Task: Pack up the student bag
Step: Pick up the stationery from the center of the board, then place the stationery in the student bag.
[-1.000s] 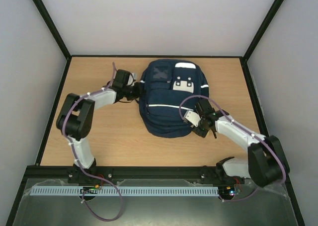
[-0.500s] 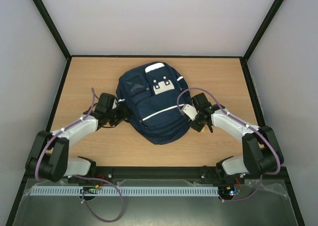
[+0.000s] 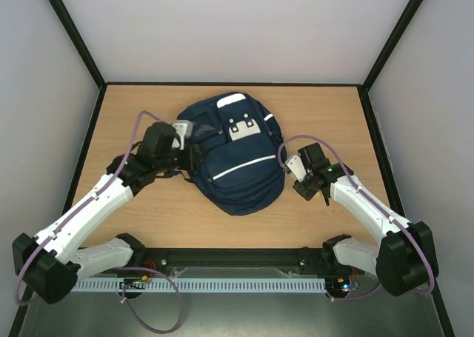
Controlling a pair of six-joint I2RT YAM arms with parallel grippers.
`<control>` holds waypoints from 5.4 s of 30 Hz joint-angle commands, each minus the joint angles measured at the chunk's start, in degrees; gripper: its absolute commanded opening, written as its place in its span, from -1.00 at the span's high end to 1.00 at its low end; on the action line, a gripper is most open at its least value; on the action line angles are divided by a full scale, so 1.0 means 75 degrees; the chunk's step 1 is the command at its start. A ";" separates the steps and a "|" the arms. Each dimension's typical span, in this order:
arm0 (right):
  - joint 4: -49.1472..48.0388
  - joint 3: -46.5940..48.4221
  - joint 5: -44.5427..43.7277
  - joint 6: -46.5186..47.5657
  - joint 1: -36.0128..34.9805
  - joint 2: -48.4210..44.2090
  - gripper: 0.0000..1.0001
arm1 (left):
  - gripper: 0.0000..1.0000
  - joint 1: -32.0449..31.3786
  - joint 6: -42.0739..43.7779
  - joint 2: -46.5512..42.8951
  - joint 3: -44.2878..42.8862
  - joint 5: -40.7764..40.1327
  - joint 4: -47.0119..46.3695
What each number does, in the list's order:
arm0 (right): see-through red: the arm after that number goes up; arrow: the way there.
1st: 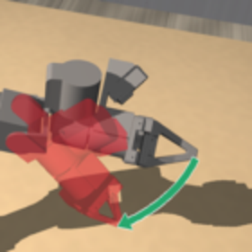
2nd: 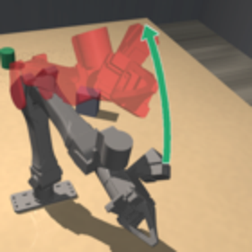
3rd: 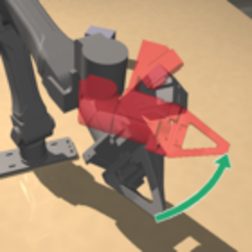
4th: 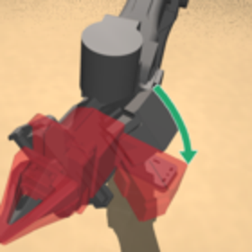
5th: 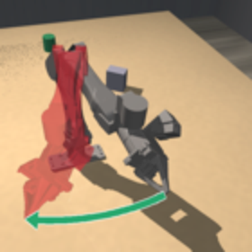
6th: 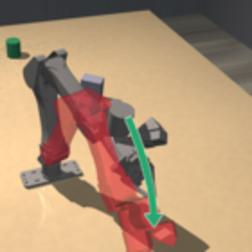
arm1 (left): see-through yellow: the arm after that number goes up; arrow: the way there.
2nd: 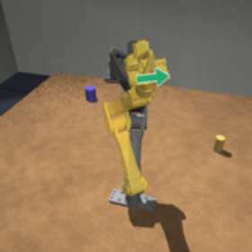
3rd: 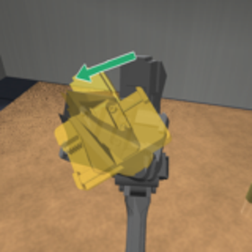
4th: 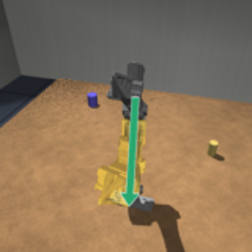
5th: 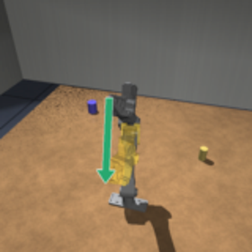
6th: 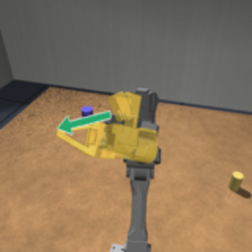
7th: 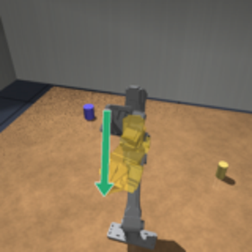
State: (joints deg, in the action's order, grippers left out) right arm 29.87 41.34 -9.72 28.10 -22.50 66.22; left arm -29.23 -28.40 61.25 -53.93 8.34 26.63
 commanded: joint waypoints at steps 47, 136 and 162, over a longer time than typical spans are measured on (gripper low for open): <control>0.0856 -0.0493 0.1012 -0.0754 0.1562 -0.0595 0.99 | 0.95 -0.4511 0.4234 0.4647 -0.2137 -0.5074 -0.0326; -0.1361 0.4172 -0.2220 0.3695 -0.4347 0.4414 0.15 | 0.92 -0.0947 0.3127 0.1759 -0.1004 -0.1416 -0.1676; 0.1216 0.2149 0.1951 0.1040 -0.3981 -0.0015 0.18 | -0.98 -0.0508 0.1361 0.0903 -0.0223 0.0245 -0.1190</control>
State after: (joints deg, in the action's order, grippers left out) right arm 36.18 58.08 -0.62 40.58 -53.78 70.59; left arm -34.81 -12.19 70.30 -58.11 9.39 17.78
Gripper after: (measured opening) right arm 0.417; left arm 0.992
